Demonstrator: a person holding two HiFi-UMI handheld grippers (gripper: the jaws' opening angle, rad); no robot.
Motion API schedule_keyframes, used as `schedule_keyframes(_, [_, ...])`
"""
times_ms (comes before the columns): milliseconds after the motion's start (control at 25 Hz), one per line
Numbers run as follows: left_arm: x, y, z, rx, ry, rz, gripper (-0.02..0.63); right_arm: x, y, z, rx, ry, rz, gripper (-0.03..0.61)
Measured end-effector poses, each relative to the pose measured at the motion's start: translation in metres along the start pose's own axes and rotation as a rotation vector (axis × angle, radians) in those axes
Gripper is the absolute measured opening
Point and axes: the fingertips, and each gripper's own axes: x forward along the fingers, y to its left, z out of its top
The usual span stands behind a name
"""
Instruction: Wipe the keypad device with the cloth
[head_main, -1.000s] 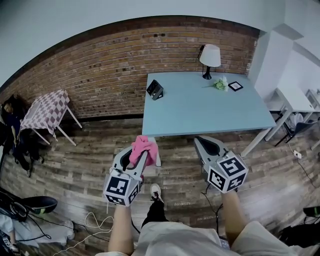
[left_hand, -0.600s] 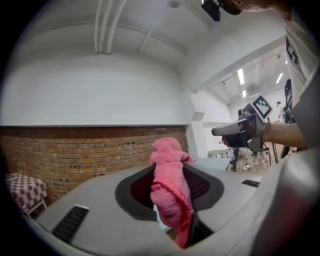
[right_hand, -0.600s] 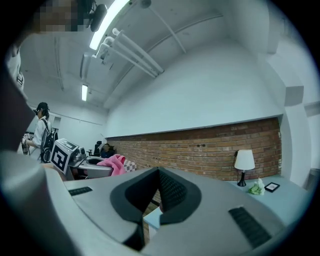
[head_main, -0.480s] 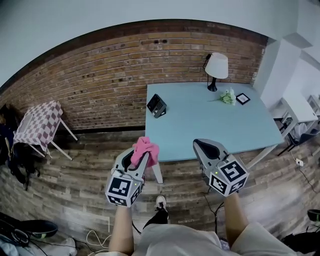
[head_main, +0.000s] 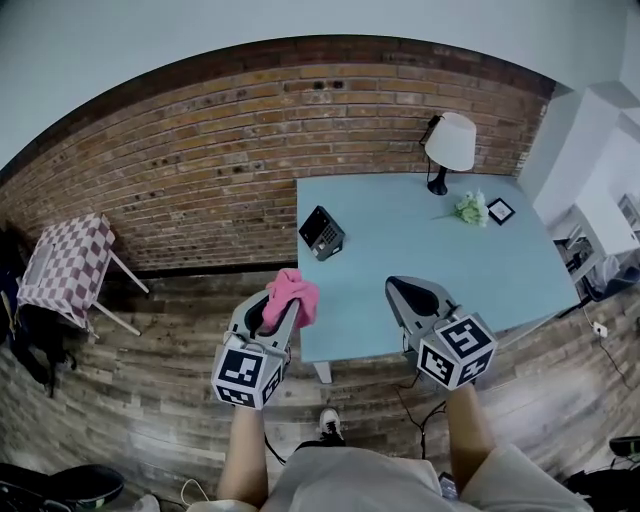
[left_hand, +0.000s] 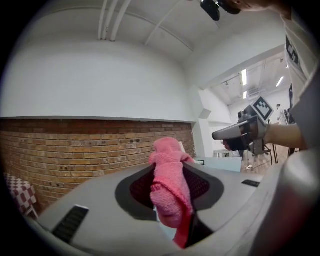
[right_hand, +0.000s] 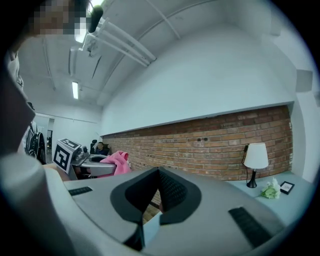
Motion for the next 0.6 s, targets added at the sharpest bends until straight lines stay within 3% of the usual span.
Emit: schedule_keyframes(600, [0.074, 0.075, -0.027, -0.03, 0.037, -0.015, 0.166, 0.094, -0.046, -0.019, -0.013, 0.114, -0.093, 0.011])
